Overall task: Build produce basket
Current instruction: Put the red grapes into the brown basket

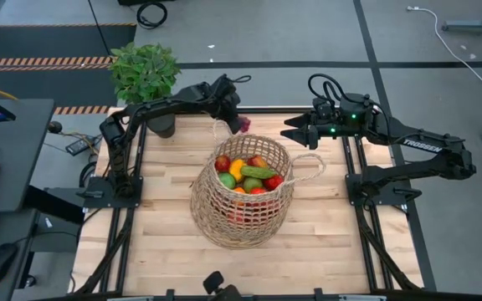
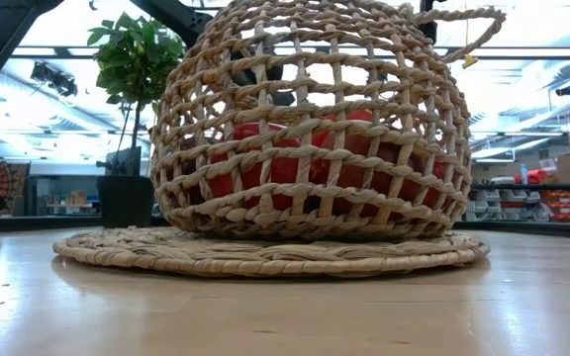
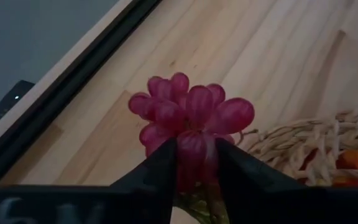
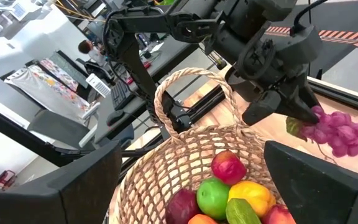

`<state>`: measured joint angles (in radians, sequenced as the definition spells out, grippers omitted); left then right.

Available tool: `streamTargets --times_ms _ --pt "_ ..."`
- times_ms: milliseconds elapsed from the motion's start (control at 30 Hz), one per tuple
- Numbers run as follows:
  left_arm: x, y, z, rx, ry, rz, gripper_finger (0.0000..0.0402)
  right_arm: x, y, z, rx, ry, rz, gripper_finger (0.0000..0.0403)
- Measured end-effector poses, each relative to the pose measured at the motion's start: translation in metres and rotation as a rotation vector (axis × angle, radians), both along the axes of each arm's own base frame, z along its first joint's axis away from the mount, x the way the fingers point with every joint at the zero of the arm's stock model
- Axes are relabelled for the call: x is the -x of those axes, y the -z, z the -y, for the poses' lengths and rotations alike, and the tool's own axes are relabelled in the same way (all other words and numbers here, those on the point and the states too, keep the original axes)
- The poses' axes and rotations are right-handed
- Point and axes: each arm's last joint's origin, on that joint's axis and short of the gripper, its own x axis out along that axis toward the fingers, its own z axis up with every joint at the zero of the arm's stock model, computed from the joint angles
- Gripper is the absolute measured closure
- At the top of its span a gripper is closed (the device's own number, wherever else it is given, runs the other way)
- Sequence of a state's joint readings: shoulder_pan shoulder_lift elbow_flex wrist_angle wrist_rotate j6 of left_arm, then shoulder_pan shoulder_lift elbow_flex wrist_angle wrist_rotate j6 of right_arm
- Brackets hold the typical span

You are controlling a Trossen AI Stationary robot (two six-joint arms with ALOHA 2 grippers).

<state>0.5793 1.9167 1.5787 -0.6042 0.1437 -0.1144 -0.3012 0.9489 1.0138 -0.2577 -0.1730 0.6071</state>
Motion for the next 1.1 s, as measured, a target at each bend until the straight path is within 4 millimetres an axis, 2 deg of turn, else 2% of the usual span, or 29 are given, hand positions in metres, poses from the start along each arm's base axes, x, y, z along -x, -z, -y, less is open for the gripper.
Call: streamTargets --times_ms 133,233,433,633,833,1100 --pt "0.0 -0.002 0.001 0.02 0.005 0.02 0.0304 0.0 0.0 0.0 0.0 0.0 0.0 0.0007" --pt "0.001 -0.013 0.002 0.016 0.004 0.073 0.0313 0.0 0.0 0.0 0.0 0.0 0.0 0.0007" --pt "0.007 -0.049 0.009 -0.023 0.079 0.24 0.0323 0.0 0.0 0.0 0.0 0.0 0.001 0.0007" --pt "0.022 -0.093 0.021 -0.09 0.139 0.395 0.0324 0.0 -0.001 0.0 0.001 0.0 0.007 0.0007" --pt "0.036 -0.137 0.04 -0.068 0.227 0.606 0.0324 0.001 -0.003 0.004 0.027 0.015 0.025 0.0007" --pt "0.044 -0.177 0.08 -0.059 0.3 0.785 0.0324 0.003 -0.007 0.011 0.046 0.054 0.063 0.0007"
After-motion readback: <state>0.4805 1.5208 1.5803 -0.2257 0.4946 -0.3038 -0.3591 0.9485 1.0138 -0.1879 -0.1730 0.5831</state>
